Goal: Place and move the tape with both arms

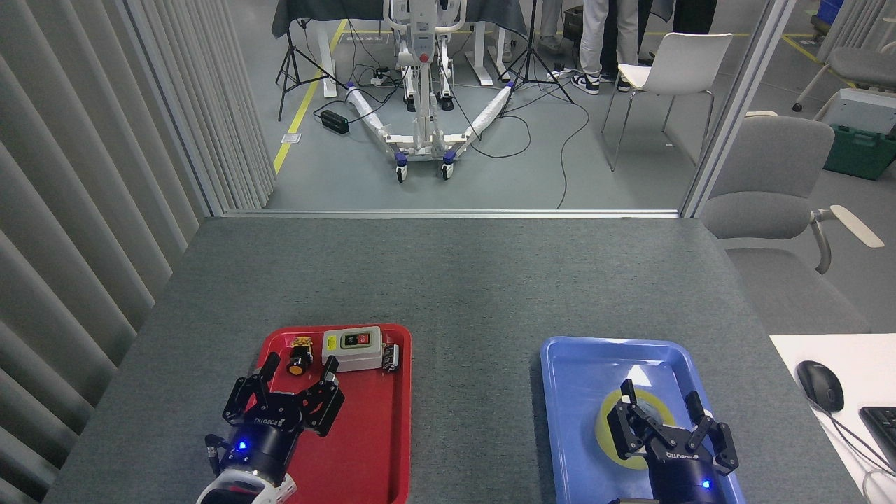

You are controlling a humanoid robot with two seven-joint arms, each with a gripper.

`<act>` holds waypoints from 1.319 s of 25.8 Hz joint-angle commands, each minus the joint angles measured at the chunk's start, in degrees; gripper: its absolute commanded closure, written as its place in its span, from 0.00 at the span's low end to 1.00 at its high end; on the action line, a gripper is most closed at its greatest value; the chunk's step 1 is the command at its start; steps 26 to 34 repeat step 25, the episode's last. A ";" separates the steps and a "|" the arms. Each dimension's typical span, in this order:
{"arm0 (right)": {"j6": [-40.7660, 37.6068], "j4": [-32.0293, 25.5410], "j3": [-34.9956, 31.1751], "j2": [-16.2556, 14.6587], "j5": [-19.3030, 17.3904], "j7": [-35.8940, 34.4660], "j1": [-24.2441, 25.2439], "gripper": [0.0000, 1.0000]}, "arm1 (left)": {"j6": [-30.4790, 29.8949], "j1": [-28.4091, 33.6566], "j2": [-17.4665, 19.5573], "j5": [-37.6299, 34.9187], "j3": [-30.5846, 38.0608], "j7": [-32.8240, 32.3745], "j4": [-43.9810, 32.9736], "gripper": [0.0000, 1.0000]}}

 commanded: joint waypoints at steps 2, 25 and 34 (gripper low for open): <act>-1.39 -0.06 0.06 -0.26 1.80 -0.11 0.00 0.00 | -0.01 -0.15 -0.06 0.00 -0.09 -0.01 0.30 0.01; -0.87 0.02 0.06 -1.14 4.70 -2.66 -0.26 0.00 | 0.43 -0.15 -0.06 0.00 -1.67 -0.10 -0.14 0.01; -0.87 0.02 0.06 -1.14 4.70 -2.66 -0.26 0.00 | 0.43 -0.15 -0.06 0.00 -1.67 -0.10 -0.14 0.01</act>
